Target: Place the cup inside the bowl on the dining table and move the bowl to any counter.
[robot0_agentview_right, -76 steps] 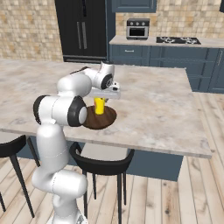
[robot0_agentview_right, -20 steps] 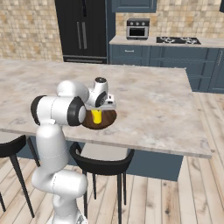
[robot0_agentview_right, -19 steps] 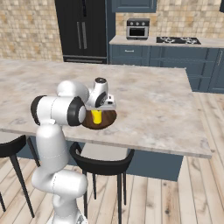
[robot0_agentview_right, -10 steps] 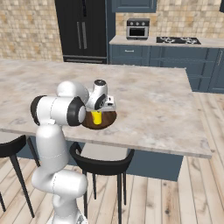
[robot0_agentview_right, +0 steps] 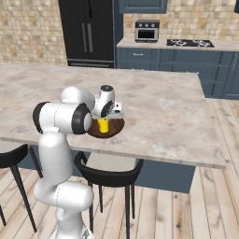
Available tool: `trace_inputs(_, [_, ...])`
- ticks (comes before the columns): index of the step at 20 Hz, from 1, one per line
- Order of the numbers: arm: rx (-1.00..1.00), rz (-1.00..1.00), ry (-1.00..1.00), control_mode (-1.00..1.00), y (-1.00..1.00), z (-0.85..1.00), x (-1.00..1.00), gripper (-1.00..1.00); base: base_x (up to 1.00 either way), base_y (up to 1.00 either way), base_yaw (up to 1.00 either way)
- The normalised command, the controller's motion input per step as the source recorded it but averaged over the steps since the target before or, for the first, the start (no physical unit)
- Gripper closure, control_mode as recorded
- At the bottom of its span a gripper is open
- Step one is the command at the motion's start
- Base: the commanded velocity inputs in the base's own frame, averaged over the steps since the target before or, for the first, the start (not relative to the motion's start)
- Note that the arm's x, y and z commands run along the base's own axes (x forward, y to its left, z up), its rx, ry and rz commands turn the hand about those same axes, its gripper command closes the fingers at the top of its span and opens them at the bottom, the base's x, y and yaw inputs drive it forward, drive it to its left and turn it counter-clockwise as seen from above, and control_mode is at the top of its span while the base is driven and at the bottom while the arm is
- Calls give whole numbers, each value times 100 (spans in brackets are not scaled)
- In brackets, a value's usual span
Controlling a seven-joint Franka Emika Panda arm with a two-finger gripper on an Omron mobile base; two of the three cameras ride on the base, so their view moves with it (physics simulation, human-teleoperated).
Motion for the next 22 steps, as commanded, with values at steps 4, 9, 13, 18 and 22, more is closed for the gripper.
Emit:
trace_inputs(4, [0, 0, 0, -100, 0, 0, 0, 100, 0, 0, 0])
trace_inputs(9, [0, 0, 0, -100, 0, 0, 0, -100, 0, 0, 0])
trace_inputs(13, [0, 0, 0, -100, 0, 0, 0, -100, 0, 0, 0])
trace_inputs(18, [0, 0, -1, -100, 0, 5, -5, -100, 0, 0, 0])
trace_inputs(22, [0, 0, -4, -100, 0, 29, -11, -100, 0, 0, 0])
